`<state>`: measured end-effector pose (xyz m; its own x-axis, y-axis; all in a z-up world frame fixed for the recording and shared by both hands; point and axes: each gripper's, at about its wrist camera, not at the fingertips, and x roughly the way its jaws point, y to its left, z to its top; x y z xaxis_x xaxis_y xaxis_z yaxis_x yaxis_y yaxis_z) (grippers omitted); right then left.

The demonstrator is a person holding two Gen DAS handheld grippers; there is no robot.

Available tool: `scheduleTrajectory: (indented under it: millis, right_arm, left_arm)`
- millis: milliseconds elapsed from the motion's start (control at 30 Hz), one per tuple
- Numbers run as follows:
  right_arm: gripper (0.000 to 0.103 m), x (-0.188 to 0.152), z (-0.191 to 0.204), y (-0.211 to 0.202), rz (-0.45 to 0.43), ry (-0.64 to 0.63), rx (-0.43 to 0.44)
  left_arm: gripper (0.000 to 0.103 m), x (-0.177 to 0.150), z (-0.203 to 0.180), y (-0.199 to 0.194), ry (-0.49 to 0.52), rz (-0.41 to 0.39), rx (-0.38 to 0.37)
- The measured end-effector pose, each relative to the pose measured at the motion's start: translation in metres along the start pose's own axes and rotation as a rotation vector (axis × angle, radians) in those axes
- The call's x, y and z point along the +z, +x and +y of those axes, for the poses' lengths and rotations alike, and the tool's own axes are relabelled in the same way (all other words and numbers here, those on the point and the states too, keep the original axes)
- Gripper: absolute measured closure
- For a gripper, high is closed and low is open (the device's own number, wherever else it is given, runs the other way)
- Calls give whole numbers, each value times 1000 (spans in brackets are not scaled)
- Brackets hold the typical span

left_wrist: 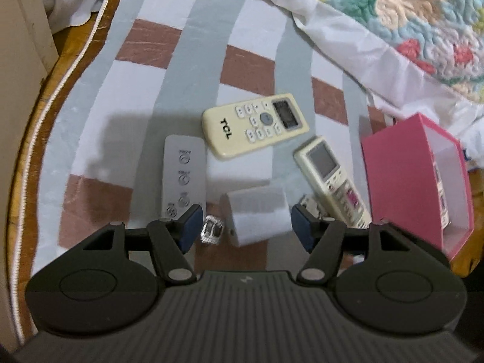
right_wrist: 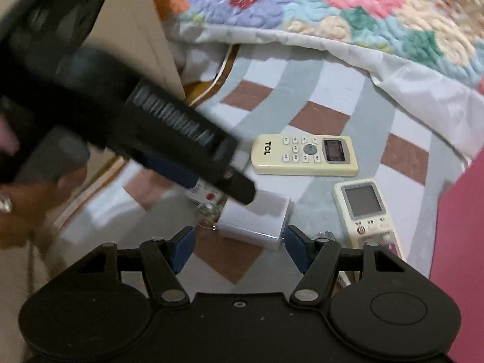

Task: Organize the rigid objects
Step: 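Return the left gripper to the pile and grasp another white charger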

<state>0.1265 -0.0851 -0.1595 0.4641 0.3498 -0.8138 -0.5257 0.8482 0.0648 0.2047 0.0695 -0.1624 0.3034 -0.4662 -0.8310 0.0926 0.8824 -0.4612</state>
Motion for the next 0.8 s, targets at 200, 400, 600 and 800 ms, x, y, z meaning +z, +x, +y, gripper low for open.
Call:
scheduleTrajectory:
  millis: [200, 400, 600, 800]
  right_arm:
    - [33, 4, 4, 24, 3, -68, -88]
    - [35, 8, 1, 39, 33, -71, -85]
    - [34, 7, -5, 37, 12, -23, -69]
    - [34, 2, -16, 32, -16, -6, -27]
  left_arm:
    - [44, 2, 1, 10, -35, -21, -51]
    - [53, -2, 7, 28, -81, 48, -26]
    - [61, -8, 4, 35, -87, 52, -23]
    - [64, -12, -1, 30, -57, 25, -9]
